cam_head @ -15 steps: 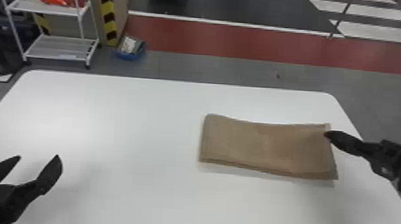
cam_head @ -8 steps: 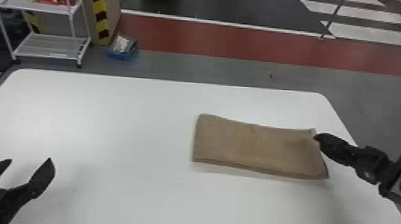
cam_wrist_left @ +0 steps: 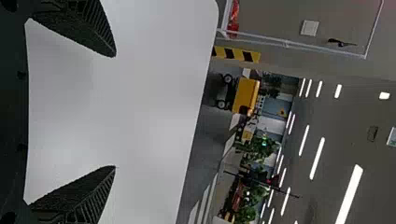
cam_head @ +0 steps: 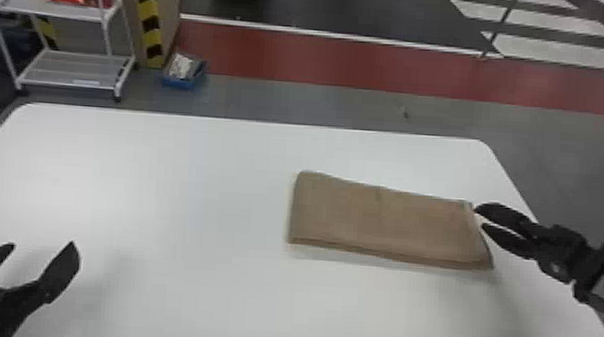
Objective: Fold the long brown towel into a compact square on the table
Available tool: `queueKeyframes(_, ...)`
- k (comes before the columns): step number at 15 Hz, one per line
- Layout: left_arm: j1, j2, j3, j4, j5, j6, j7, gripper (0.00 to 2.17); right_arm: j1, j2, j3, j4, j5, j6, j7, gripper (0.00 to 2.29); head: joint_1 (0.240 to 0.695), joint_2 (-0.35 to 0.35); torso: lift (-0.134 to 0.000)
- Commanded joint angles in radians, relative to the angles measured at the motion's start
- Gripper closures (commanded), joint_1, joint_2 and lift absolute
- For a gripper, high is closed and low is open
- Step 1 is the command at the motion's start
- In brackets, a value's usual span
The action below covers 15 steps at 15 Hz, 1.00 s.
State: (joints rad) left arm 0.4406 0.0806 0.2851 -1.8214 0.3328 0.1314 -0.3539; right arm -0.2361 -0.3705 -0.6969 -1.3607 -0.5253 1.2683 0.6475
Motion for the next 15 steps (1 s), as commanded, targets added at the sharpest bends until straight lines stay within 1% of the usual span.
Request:
queueKeyframes(1, 0.001, 0.001, 0.009, 0.005, 0.002, 0.0, -0.002, 0.01, 0.008, -0.021, -0.01, 0.0, 0.004, 0.02, 0.001, 0.53, 0.695, -0.147, -0.123)
queueKeyframes(4, 0.001, 0.001, 0.014, 0.011, 0.003, -0.003, -0.008, 0.01, 0.02, -0.054, -0.027, 0.011, 0.022, 0.023, 0.001, 0.53, 0.695, -0.16, -0.123)
queueKeyframes(5, 0.001, 0.001, 0.014, 0.011, 0.005, -0.003, -0.01, 0.01, 0.02, -0.064, -0.023, 0.02, 0.042, 0.023, 0.0, 0.53, 0.695, -0.169, -0.123)
queueKeyframes(7, 0.001, 0.001, 0.016, 0.013, 0.005, -0.003, -0.016, 0.01, 0.006, -0.068, 0.002, 0.038, 0.085, 0.032, 0.0, 0.52, 0.695, -0.185, -0.123)
queueKeyframes(9, 0.003, 0.002, 0.019, 0.014, 0.005, -0.003, -0.016, 0.01, -0.003, -0.061, 0.04, 0.041, 0.122, 0.032, -0.003, 0.52, 0.695, -0.194, -0.123)
queueKeyframes(12, 0.009, 0.001, 0.031, 0.017, 0.008, -0.006, -0.022, 0.01, -0.025, -0.041, 0.083, 0.045, 0.146, 0.032, -0.009, 0.52, 0.695, -0.181, -0.123)
queueKeyframes(14, 0.017, 0.002, 0.036, 0.017, 0.011, -0.019, -0.024, 0.01, -0.028, -0.03, 0.085, 0.045, 0.149, 0.032, -0.009, 0.53, 0.695, -0.155, -0.123)
queueKeyframes(15, 0.018, 0.001, 0.043, 0.017, 0.014, -0.019, -0.025, 0.01, -0.031, -0.03, 0.089, 0.045, 0.151, 0.032, -0.009, 0.53, 0.695, -0.148, -0.123)
